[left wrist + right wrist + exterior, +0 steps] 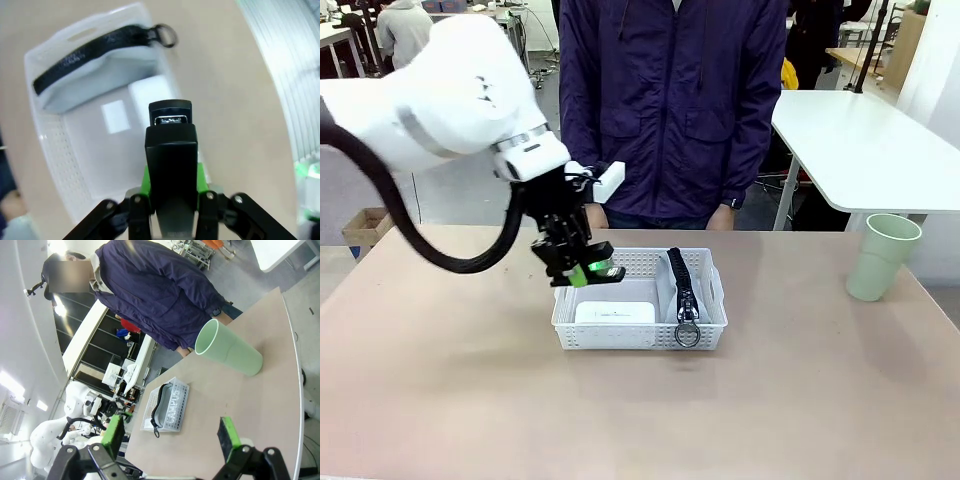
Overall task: Efficiently arrange items inside the basket to fit them all.
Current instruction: Pick up the Stapler and place it inside the Organizing basket.
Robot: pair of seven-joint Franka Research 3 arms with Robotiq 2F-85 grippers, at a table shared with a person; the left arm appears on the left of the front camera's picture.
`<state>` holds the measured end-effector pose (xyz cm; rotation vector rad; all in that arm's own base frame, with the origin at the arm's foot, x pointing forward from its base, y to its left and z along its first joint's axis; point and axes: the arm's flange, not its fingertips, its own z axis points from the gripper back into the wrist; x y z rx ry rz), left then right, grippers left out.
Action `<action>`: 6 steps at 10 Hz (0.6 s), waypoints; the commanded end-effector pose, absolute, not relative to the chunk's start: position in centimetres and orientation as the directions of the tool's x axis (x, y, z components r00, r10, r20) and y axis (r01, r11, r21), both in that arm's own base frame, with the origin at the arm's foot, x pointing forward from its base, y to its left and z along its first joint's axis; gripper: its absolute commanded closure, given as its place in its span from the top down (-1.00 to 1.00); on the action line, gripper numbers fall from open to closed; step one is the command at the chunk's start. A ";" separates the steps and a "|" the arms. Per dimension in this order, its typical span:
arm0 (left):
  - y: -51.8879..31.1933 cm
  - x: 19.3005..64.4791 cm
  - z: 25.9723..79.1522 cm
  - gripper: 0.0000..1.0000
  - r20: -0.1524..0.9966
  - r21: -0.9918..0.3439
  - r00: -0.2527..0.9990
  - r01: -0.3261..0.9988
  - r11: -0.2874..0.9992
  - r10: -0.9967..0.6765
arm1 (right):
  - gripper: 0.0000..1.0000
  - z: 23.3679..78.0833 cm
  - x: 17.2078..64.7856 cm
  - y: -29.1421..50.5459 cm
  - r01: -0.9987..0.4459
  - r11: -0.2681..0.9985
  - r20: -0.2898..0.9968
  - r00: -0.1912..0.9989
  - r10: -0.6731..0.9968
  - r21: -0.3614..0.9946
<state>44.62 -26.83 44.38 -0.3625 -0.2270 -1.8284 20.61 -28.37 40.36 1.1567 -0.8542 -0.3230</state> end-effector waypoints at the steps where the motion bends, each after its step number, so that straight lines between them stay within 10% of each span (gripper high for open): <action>1: -31.4 49.7 43.7 -0.47 0.253 0.028 -0.254 0.966 -0.256 -0.933 | 1.00 40.5 20.8 -28.4 -0.221 0.408 0.449 0.633 -0.631 0.886; 6: -32.9 52.7 41.9 -0.47 0.271 -0.033 -0.174 0.981 -0.190 -0.947 | 1.00 40.5 20.8 -28.4 -0.221 0.408 0.449 0.633 -0.631 0.886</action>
